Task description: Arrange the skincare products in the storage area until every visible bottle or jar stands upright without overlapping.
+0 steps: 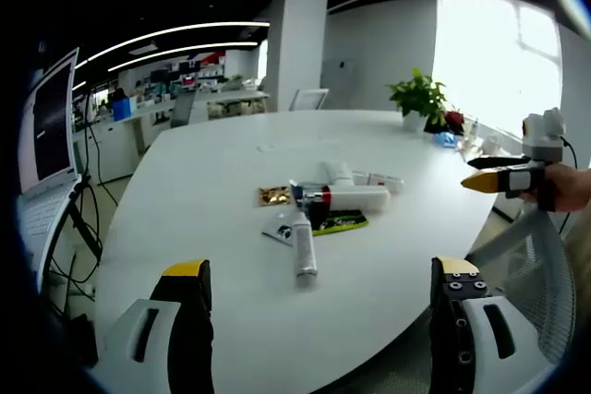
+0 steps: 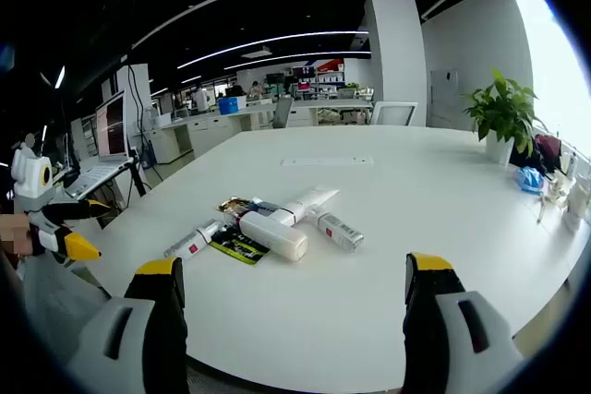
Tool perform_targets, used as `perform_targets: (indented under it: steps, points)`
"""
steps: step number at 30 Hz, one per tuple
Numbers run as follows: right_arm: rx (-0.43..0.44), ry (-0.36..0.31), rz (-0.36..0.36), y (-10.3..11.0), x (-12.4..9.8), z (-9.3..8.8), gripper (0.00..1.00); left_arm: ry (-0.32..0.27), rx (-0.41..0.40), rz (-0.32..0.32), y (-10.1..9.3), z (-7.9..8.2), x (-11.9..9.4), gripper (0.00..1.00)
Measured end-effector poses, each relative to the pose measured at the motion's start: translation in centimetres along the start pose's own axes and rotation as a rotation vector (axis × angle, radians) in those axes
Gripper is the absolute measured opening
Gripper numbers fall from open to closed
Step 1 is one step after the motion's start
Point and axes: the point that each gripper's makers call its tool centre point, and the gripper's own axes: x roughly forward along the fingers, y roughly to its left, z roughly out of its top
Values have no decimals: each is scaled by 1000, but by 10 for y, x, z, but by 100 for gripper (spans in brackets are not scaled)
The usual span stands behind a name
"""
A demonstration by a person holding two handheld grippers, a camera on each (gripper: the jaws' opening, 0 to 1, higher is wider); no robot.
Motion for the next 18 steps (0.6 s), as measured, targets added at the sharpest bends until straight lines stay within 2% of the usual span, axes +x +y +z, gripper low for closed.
perform_targets:
  steps: [18]
  points:
    - [10, 16, 16, 4, 0, -1, 100, 17, 14, 5, 0, -3, 0, 95]
